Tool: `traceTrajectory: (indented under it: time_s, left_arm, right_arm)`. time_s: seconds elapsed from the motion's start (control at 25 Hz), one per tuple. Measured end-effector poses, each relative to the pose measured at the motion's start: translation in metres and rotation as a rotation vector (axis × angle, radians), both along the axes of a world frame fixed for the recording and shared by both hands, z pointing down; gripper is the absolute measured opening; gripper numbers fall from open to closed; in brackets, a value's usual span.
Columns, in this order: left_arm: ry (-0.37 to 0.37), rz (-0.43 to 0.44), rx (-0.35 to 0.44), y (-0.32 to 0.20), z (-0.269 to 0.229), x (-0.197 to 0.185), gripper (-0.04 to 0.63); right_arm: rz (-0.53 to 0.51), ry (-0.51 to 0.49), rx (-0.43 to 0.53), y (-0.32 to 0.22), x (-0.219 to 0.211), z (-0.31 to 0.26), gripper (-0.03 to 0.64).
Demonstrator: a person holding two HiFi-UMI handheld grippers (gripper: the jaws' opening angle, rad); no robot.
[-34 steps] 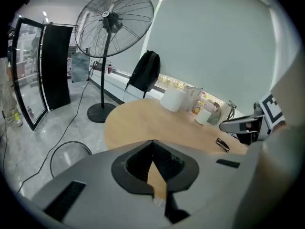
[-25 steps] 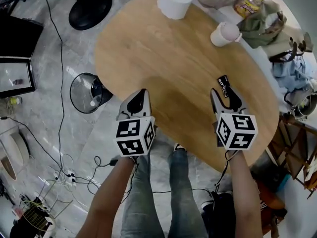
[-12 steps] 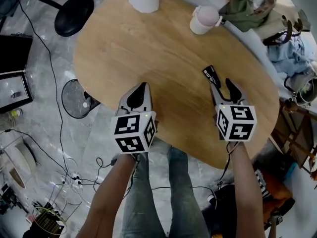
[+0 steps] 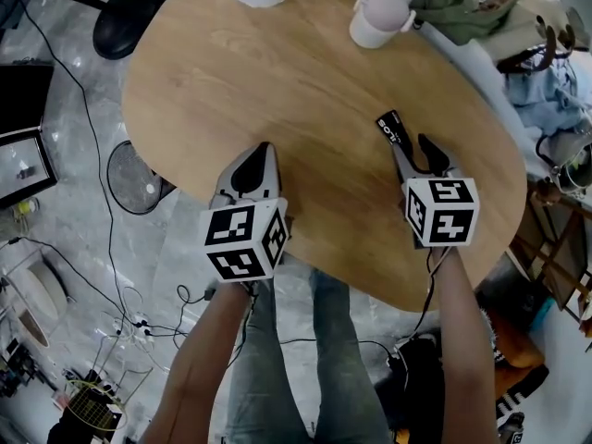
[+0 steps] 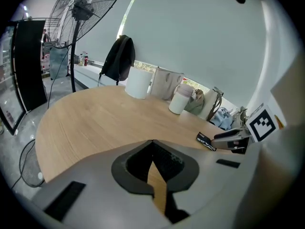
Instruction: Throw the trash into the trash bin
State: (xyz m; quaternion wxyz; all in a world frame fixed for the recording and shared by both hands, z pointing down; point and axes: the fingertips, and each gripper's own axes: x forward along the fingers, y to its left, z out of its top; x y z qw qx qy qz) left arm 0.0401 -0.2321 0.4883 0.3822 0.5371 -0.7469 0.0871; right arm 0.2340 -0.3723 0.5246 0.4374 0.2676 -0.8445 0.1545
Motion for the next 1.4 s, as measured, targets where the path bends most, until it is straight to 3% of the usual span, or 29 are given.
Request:
traceTrajectory:
  time_s: [0.32, 0.56, 1.08, 1.4]
  left_arm:
    - [0.009, -0.008, 0.002, -0.002, 0.001, 0.0, 0.009]
    - [0.011, -0.003, 0.011, -0.003, 0.0, 0.001, 0.009]
    - [0.01, -0.002, 0.012, -0.002, -0.001, -0.002, 0.009]
    - [0.011, -0.015, 0.013, 0.007, -0.004, -0.015, 0.009]
  right_arm:
    - [0.005, 0.035, -0.028, -0.006, 0.0, 0.009, 0.116]
    - [-0.02, 0.065, -0.03, -0.005, -0.004, 0.014, 0.109]
    - [-0.022, 0.105, 0.003, -0.004, -0.001, 0.011, 0.013]
    - [0.002, 0.103, 0.015, -0.004, -0.007, 0.001, 0.011]
